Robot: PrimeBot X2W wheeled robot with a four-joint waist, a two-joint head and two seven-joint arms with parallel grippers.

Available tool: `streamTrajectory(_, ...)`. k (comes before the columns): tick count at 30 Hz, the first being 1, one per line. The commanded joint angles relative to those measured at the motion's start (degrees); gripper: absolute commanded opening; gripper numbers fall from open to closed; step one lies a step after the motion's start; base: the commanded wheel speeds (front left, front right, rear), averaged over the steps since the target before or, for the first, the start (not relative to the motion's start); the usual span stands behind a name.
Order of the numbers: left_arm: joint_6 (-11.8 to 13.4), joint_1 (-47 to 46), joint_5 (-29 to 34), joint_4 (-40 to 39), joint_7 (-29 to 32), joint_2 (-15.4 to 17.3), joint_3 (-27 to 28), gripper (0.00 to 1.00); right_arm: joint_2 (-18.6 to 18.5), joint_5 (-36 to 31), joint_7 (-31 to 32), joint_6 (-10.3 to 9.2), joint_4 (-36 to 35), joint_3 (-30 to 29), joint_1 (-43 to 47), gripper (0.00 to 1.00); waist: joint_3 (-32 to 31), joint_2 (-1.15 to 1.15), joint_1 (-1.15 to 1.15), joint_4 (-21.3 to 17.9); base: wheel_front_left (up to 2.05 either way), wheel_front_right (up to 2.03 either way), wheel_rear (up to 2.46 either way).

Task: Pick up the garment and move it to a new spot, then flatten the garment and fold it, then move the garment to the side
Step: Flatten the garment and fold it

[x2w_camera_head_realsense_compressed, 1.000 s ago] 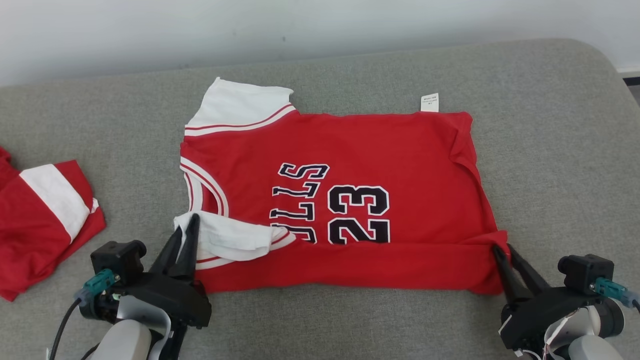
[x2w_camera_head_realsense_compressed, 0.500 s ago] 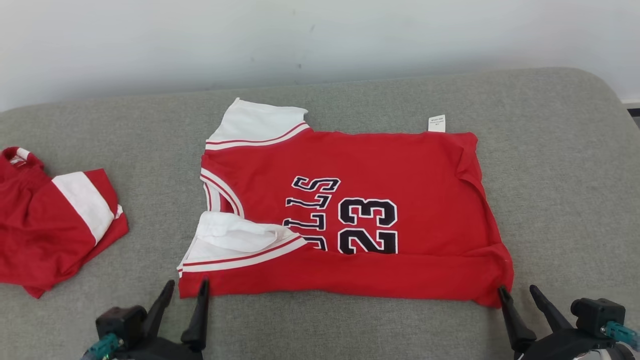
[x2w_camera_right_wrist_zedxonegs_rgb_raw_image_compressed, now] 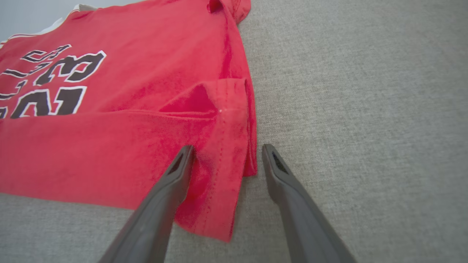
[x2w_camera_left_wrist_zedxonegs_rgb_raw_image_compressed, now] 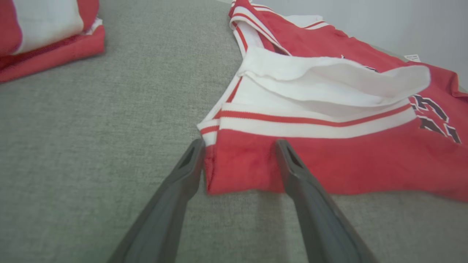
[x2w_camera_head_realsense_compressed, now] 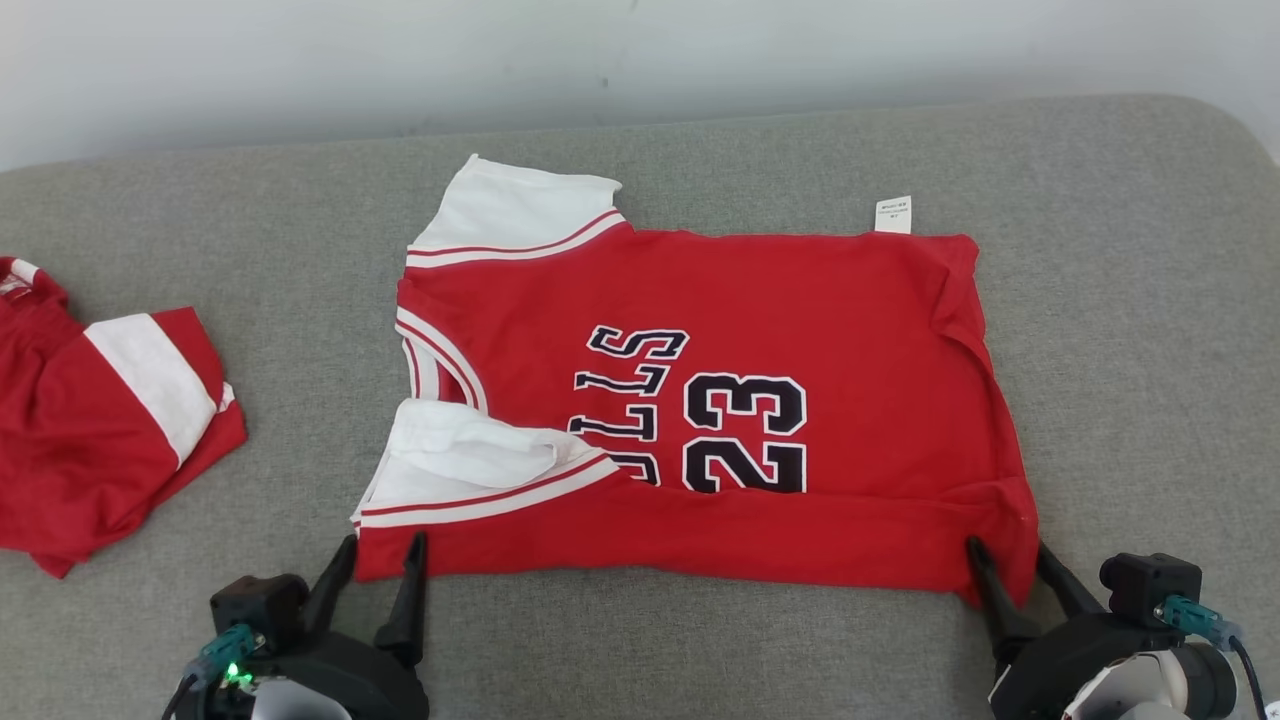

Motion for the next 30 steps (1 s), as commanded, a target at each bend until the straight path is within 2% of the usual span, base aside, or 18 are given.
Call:
streamTrajectory(1,-0.32,-0.86,-0.01,0.9,-0.24,-0.24,-0.19,0.71,0.34,0.65,-0.5,-0.15,0.51,0.29,-0.62,0.22,0.08,0.0,0.0,0.14,0.0,0.0,0.0)
streamTrajectory(2,-0.51,-1.18,-0.27,1.69,-0.24,-0.57,-0.4,0.24,0.39,0.81,-0.82,-0.15,1.0,0.6,-0.75,0.0,-0.1,0.0,0.0,0.21,0.0,0.0,0.0)
streamTrajectory(3,-0.83,-1.33,-0.54,2.32,-0.16,-0.97,-0.61,0.0,0.43,1.1,-1.35,-0.15,1.35,0.94,-0.73,0.0,-0.42,0.0,0.0,0.26,0.0,0.0,0.0)
streamTrajectory(10,-1.48,-0.4,-1.8,2.91,-0.16,-1.28,0.69,0.0,-0.68,2.58,-3.55,-0.15,1.98,2.79,0.34,0.0,-4.25,0.0,0.0,1.7,0.0,0.0,0.0)
streamTrajectory(16,-1.68,4.25,-2.66,1.09,-0.17,-2.06,1.3,0.0,-1.76,4.1,-3.26,-0.15,0.28,1.7,4.69,0.0,-8.46,0.0,0.0,5.02,0.0,0.0,0.0)
streamTrajectory(22,-1.3,10.83,-1.87,-2.77,-0.17,-3.32,0.86,0.0,-1.28,4.13,-1.61,-0.15,-4.85,-0.75,12.47,0.0,-10.69,0.0,0.0,7.04,0.0,0.0,0.0)
streamTrajectory(29,-0.02,17.06,-2.32,-7.38,0.07,-4.07,0.67,0.0,-0.65,2.64,3.35,-0.15,-13.02,-6.36,20.76,0.0,-11.29,0.0,0.0,7.41,0.0,0.0,0.0)
streamTrajectory(30,0.07,17.37,-2.5,-7.64,-0.01,-4.13,0.61,0.1,-0.35,2.18,3.95,-0.15,-13.84,-7.01,21.31,0.0,-11.3,0.0,0.0,7.33,0.0,0.0,0.0)
